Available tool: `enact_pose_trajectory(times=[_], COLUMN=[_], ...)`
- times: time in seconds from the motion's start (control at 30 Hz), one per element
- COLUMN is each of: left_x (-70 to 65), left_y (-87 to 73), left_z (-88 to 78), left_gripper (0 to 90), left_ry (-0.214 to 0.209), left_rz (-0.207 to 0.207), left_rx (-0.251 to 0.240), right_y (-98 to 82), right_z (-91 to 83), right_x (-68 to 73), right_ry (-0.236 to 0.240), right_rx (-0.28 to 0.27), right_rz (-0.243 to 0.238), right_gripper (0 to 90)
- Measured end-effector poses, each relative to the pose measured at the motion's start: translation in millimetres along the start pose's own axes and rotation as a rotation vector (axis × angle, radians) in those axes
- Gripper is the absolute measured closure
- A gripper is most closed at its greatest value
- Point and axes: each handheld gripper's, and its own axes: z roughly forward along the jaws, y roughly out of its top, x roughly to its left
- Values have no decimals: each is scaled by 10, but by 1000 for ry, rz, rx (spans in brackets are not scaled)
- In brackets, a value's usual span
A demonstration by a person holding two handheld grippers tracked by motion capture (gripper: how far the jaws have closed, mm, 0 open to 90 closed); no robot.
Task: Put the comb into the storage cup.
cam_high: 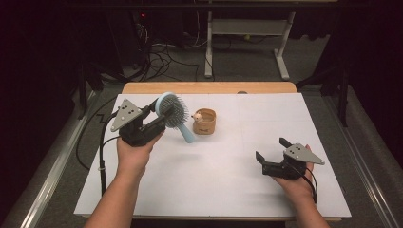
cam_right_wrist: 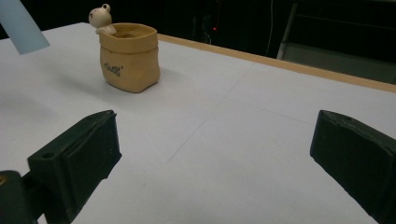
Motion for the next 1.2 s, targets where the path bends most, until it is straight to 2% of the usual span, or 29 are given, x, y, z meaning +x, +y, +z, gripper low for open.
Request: enact_pose_trajectory(times=[0.2,0.3,0.7,1.2], left_x=[-14,-21,-68,-57], left_y=[86,127,283,368], left_z=[33,56,199,463], left_gripper=[576,576,577,578], left_ry=[0,-2,-2,-20], left_rz=[10,14,44,23], left_rx=[-11,-12,-18,-32], right_y=[15,30,44,36], right_z=[-10,-19,-37,-29], right_x=[9,19,35,37], right_ry=[2,-19,-3,-7], right_rx=[-7,7,-32,-26], right_rz=[-2,0,-3,-5], right_gripper=[18,3,2,2])
